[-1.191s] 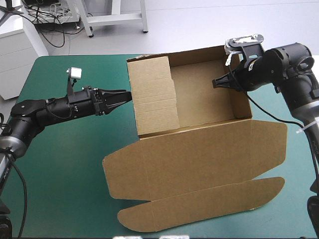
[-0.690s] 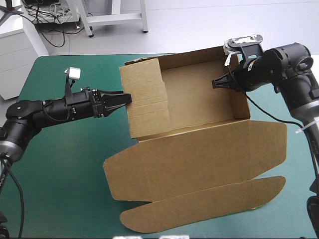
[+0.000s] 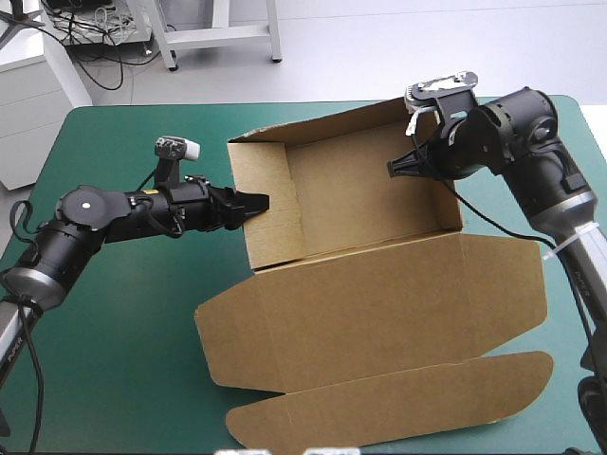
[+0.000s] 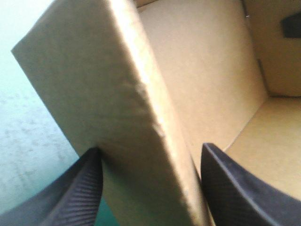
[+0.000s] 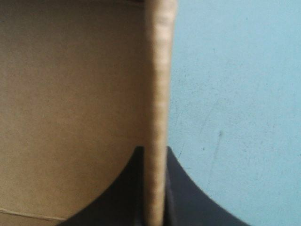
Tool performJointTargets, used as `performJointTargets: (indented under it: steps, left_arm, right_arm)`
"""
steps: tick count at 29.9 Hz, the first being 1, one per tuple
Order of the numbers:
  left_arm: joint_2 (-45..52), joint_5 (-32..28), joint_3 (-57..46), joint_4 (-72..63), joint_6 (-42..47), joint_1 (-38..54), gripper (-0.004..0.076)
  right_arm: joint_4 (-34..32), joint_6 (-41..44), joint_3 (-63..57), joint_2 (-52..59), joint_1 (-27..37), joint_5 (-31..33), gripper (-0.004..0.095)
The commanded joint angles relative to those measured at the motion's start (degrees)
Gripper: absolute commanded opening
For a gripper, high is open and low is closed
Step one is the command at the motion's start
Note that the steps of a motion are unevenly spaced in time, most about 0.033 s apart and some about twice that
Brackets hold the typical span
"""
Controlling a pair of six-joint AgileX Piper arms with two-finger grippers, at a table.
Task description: Fold the box
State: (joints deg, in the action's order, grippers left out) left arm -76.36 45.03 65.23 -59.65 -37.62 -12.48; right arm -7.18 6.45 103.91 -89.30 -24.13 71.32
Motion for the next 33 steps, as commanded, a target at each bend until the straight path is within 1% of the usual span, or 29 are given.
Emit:
performJointTargets:
  steps: [1,3,5,7,10,12,14,15,19,27,30,33]
  left_arm:
    - [1.7,-5.9,5.3,10.5,13.2,-4.9,0.0424]
    - [1.5,-6.3,7.5,19.7,21.4,-6.7,0.0400]
    - [0.9,-6.1,9.4,27.8,27.7,-7.7,0.0364]
    - [0.1,-4.6,10.8,33.8,34.2,-8.3,0.0328]
    - [-1.4,-2.8,12.2,40.9,40.6,-9.1,0.0246]
    - [-2.6,-2.7,12.9,42.9,43.4,-9.3,0.0147]
    - [-3.8,-2.6,13.2,42.9,43.4,-9.3,0.0004]
    - [-4.4,-2.6,13.3,43.2,43.4,-9.4,-0.0008]
    - [-6.7,-2.6,13.3,43.8,43.6,-9.8,-0.0010]
    - [-13.0,-2.0,15.2,48.6,47.7,-9.8,-0.0010]
    - [-15.5,-1.3,16.3,49.6,47.8,-9.8,-0.0010]
    - [-18.0,-1.8,16.7,50.2,47.8,-9.7,-0.0010]
  right_arm:
    - [3.7,1.8,1.8,1.5,-2.6,-1.2,-0.0012]
    - [3.7,2.6,1.8,1.0,-3.6,-1.4,-0.0012]
    - [3.9,3.2,1.8,0.3,-4.6,-2.1,-0.0012]
    - [4.0,4.0,1.8,-0.1,-5.7,-3.6,-0.0013]
    - [4.0,4.5,1.8,-1.1,-7.0,-5.2,-0.0012]
    - [4.1,5.7,1.8,-1.8,-7.1,-5.3,-0.0012]
    - [4.3,6.6,1.8,-2.7,-7.1,-5.2,-0.0013]
    - [4.3,6.7,1.8,-3.0,-7.1,-5.1,-0.0013]
    - [4.0,7.3,1.8,-5.4,-7.1,-5.2,-0.0013]
    - [3.9,7.2,1.8,-12.5,-6.6,-6.7,-0.0015]
    - [4.7,6.8,1.8,-15.4,-5.4,-6.9,-0.0015]
    - [7.2,5.0,1.8,-17.8,-3.5,-7.2,-0.0015]
